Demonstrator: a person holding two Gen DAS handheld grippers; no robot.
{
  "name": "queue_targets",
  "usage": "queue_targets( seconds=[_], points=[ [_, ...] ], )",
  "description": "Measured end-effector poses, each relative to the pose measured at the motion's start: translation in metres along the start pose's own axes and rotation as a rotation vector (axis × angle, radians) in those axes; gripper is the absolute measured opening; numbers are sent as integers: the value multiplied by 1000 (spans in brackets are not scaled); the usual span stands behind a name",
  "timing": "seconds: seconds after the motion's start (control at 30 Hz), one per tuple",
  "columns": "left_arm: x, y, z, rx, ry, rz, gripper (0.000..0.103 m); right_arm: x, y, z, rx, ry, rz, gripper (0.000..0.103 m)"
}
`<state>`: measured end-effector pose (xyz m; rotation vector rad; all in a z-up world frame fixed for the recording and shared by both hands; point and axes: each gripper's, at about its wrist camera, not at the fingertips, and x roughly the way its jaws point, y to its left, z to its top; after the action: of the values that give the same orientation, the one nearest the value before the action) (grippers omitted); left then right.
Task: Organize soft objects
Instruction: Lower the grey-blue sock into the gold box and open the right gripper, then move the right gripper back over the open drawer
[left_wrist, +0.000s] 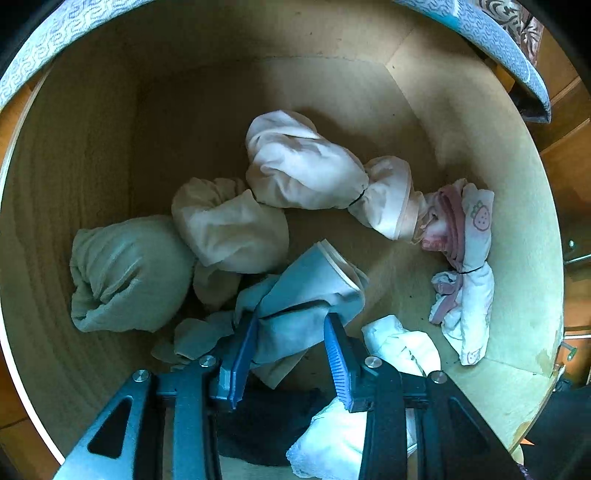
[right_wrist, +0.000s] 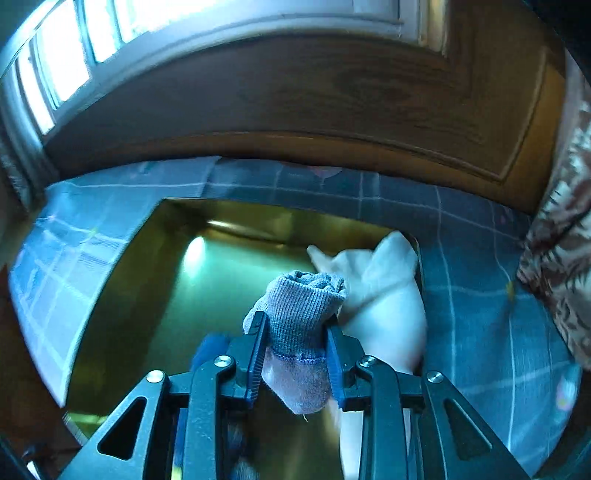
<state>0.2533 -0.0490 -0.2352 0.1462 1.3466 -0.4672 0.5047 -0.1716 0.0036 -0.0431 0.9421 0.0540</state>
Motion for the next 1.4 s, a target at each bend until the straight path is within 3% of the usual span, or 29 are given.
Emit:
queue_targets(
  seconds=[0.13, 0.3, 0.4, 0.5, 0.7, 1.27, 1.4],
  points=[
    [-1, 4, -1, -7, 1, -14, 38, 29, 0, 10, 3, 23, 0, 37],
    [1, 8, -2, -7, 2, -17, 39, 33, 3, 13, -7, 14, 7, 43],
    [0, 8, -2, -16, 1, -21, 39, 18, 2, 13, 6, -27, 14, 44],
    [-1, 8, -3, -20, 0, -21, 39, 1, -3, 12, 21, -61, 19, 56],
    [-1, 8, -3, -20, -1, -17, 39, -33, -9, -1, 17, -108, 31, 56],
    [1, -2, -2, -9, 6, 0, 41, -104, -31, -102, -17, -180, 132, 61],
    [3, -3, 0, -3, 11, -24, 48, -122, -43, -135, 0, -190, 168, 64]
  ],
)
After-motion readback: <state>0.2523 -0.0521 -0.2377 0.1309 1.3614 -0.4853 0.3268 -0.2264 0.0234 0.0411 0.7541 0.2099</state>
